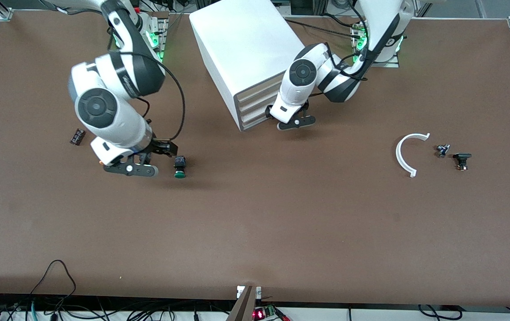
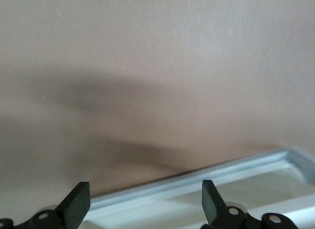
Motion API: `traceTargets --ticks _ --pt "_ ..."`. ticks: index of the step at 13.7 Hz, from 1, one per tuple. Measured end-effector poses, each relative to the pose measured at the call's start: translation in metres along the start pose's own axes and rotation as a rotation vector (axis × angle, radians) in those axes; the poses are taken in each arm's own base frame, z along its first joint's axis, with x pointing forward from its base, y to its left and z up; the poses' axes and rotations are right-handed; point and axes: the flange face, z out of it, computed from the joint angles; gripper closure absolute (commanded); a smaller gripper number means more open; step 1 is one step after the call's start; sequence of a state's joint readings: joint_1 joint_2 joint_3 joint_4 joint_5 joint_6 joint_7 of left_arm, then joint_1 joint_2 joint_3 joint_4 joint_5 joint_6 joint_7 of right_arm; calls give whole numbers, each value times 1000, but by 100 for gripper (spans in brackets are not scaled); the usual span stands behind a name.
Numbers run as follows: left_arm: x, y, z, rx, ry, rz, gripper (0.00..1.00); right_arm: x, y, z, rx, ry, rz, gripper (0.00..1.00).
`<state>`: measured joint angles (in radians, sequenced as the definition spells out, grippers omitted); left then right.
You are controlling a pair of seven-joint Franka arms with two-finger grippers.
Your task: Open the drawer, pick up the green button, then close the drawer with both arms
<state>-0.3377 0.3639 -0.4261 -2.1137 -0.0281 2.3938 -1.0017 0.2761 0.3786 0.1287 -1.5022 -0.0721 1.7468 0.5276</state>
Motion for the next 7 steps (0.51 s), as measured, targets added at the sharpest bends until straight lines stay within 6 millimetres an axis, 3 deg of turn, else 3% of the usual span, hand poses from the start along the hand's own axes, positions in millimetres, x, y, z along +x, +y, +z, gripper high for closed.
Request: traceTargets --ticks 2,4,7 --pt "36 -16 -38 -50 54 -64 0 4 11 -38 8 13 20 0" --pt "74 -38 -87 -108 121 -137 0 13 34 -59 23 35 58 0" --pt "102 -68 -150 -104 157 -200 0 30 109 -84 37 54 112 0"
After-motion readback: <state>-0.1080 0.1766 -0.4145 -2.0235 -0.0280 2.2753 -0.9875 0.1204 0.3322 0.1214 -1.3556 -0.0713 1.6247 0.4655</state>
